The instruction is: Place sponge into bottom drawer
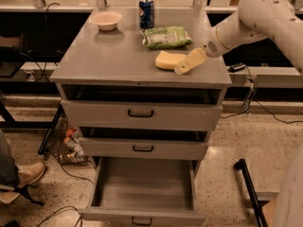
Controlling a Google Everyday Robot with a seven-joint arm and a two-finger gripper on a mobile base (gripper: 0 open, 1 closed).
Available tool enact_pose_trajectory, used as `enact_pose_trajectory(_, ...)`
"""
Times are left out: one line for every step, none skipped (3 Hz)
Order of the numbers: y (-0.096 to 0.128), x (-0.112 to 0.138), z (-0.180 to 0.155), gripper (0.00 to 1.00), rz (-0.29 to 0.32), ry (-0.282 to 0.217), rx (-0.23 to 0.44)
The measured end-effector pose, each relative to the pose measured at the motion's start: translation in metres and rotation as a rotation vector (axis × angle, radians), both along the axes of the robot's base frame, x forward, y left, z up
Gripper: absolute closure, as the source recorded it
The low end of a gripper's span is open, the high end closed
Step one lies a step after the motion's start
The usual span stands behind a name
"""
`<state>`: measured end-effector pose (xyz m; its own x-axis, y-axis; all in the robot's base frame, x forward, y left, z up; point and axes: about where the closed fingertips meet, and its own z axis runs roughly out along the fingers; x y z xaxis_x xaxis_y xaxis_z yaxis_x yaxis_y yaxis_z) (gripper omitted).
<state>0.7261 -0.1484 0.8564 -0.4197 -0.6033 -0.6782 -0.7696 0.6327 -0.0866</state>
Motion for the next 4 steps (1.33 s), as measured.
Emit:
enact_pose_trajectory(0.019,0.013,-0.011,0.00,0.024,0.017,0.003)
enact_pose_trajectory(0.030,0.019,-0.023,0.19,0.039,0.039,0.005)
enact_pose_trajectory(0.035,0.022,-0.025,0.42,0.045,0.043,0.013)
enact_pose_trajectory(0.032,0.013,-0.006,0.65,0.054,0.000,0.038)
